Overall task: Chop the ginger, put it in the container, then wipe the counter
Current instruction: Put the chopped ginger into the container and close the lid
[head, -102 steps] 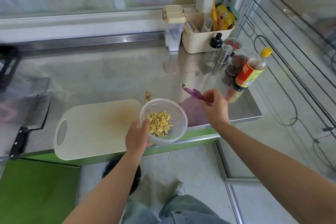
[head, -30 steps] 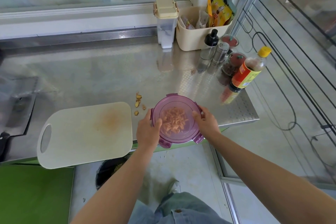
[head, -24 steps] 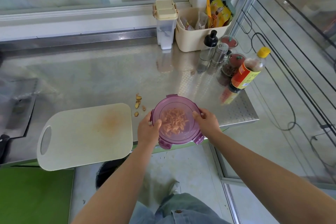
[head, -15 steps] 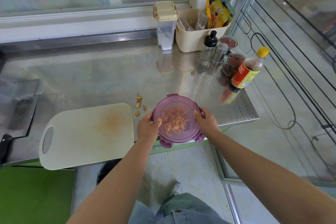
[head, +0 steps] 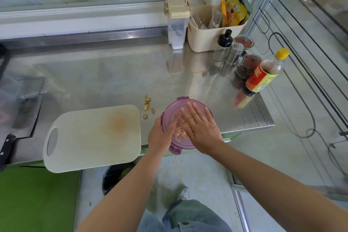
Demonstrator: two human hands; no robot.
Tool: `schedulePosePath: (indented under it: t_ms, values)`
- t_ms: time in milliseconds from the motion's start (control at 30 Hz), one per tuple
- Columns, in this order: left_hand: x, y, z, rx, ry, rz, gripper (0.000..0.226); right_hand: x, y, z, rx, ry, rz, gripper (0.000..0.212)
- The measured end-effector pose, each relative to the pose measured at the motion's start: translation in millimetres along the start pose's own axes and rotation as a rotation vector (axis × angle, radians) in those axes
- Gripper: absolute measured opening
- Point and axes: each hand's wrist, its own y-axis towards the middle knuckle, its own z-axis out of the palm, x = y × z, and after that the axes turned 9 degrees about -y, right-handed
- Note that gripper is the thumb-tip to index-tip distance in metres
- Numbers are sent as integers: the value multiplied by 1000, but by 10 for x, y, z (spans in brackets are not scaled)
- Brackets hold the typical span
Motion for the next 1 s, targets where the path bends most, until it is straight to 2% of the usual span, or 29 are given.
schedulePosePath:
  t_ms: [167, 333, 500, 667, 833, 1000]
  values:
    - [19, 4, -7, -29, 23, 33, 53, 13, 4, 35, 37, -37, 16, 74]
    - [-38, 11, -30, -12, 53, -6, 56, -47, 144, -130, -21, -2, 34, 56]
    - [-80, 29, -46, -15, 123, -16, 53, -153, 407, -230, -18, -28, -72, 69]
    - [-102, -3, -60, -26, 89, -10, 50, -93, 536, -100, 35, -69, -88, 66]
    - [-128, -30, -48, -59, 94, -15, 48, -101, 556, -89, -21, -68, -94, 61]
    - [-154, -29, -40, -55, 115, -33, 47, -89, 599, -106, -26, -78, -111, 67]
